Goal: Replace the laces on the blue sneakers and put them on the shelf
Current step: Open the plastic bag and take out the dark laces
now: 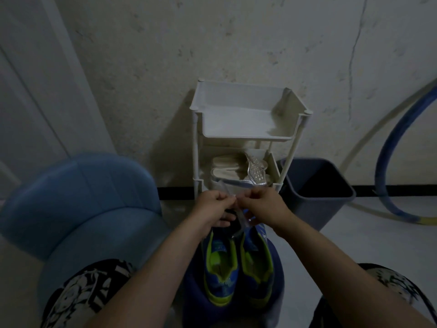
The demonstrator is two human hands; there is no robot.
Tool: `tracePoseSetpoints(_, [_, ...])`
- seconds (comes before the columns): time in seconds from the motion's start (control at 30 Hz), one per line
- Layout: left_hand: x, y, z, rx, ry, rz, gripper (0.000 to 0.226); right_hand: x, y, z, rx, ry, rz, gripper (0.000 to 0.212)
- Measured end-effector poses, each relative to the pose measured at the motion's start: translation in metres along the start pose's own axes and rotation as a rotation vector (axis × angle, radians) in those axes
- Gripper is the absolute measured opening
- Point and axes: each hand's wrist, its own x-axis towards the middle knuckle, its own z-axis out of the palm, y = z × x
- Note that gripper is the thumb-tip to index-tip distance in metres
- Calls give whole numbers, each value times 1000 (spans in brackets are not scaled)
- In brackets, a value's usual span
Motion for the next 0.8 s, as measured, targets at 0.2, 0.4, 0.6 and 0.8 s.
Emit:
tracePoseSetpoints(0.2, [0,7,-4,-130,13,-172,10,0,0,-2,-91,-30,-37,21])
tracePoseSetpoints(0.4, [-1,6,-1,-128,33,-107,18,-2,-3,-4,-72,-47,-51,21])
tracePoseSetpoints(0.6, [-4,6,3,-104,-6,-57,19,0,-3,-8,16,-15,32,15])
tracePoseSetpoints(0.8, [-7,11,-1,40,-4,-3,28,-1,-5,-11,67,12,44,13])
